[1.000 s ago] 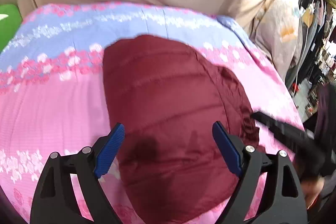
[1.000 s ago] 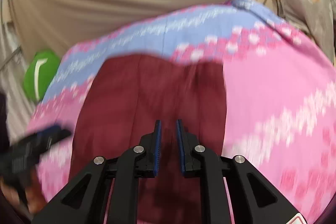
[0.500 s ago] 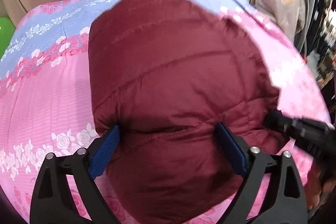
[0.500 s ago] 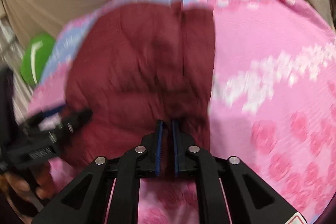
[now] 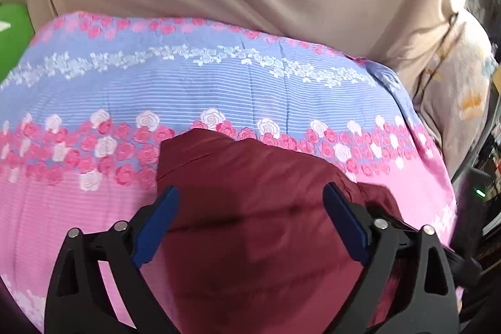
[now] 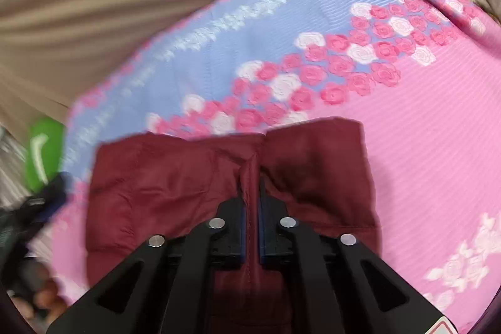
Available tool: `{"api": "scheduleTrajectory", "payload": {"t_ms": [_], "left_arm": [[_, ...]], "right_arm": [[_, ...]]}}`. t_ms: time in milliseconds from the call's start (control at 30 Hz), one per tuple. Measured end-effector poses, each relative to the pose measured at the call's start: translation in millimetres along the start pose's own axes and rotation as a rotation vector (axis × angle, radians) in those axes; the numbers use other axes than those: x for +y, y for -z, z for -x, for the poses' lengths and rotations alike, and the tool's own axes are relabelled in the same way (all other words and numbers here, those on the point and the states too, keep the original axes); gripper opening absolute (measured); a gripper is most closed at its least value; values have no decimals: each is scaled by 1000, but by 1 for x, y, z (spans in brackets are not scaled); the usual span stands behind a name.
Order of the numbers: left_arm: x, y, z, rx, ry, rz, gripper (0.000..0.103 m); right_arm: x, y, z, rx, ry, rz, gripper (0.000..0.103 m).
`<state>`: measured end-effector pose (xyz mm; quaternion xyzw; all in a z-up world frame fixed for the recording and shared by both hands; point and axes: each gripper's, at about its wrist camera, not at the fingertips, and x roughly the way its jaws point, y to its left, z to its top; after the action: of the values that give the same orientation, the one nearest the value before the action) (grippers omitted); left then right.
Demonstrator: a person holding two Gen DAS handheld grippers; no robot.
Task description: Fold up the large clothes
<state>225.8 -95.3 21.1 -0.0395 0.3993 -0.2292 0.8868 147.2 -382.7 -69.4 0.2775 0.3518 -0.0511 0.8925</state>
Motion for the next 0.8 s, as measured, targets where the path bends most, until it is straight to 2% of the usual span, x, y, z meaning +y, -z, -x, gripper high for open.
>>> {"api": "scheduleTrajectory", "payload": {"t_ms": [67, 100, 133, 167, 233, 367, 433, 467, 500, 567, 633, 733, 800], "left_arm": [[2, -1, -14, 15, 13, 23, 90], [1, 0, -25, 38, 4, 16, 90], [0, 4, -46, 87, -33, 2, 91], [1, 7, -58, 109, -42, 0, 91], [4, 13, -74, 131, -11, 13, 92], [1, 18, -81, 120, -70, -23, 94], [2, 18, -72, 111, -76, -35, 92], [6, 19, -60, 101, -78, -29, 92], [11, 21, -45, 94, -53, -21, 92], [14, 30, -9, 84, 43, -19, 92], [6, 49, 30, 68, 139, -66, 92], [-15, 92, 66, 82, 178, -196, 92], [-27, 119, 70, 121, 169, -264, 92]], "right_arm": [[3, 0, 28, -142, -2, 34, 3], [-2, 1, 31, -161, 17, 22, 3], [-10, 2, 24, -138, 48, 0, 3], [-20, 6, 0, -57, 95, -14, 3], [-34, 14, -28, 20, 78, -51, 1], [-26, 9, -23, 33, 133, -10, 3], [-23, 9, 1, -25, 148, -27, 11], [-19, 11, 23, -72, 138, -4, 11], [-11, 17, 43, -104, 119, 32, 11], [3, 33, 74, -123, 73, 120, 12], [17, 57, 93, -104, 36, 209, 12], [28, 104, 109, -17, -25, 297, 12], [25, 133, 99, 47, 47, 341, 12]]}}
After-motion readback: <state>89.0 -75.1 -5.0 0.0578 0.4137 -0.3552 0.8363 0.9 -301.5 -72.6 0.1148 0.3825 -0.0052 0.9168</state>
